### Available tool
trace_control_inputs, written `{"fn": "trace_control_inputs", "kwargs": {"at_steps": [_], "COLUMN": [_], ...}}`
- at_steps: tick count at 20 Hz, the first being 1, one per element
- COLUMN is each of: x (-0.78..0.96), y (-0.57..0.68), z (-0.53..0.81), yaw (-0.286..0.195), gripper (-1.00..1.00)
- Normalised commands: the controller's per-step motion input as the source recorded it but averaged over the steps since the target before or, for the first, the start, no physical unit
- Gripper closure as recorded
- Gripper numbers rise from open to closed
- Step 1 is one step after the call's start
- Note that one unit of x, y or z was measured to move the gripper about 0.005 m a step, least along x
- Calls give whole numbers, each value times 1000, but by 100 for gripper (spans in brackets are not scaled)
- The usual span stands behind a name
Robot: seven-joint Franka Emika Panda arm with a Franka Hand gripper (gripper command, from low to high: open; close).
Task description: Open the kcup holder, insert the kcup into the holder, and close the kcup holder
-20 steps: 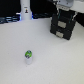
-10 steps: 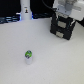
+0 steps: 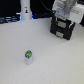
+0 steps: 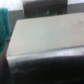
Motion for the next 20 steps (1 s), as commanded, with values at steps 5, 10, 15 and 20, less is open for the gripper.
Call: {"fn": "trace_control_inputs", "kwargs": {"at_steps": [5,10,15,20], "x": [88,332,885,959], "y": [-23,-63,-188,-235], "z": [-3,68,301,236], "yaw": [-12,-24,-46,-42], "gripper": [100,100,100,100]}}
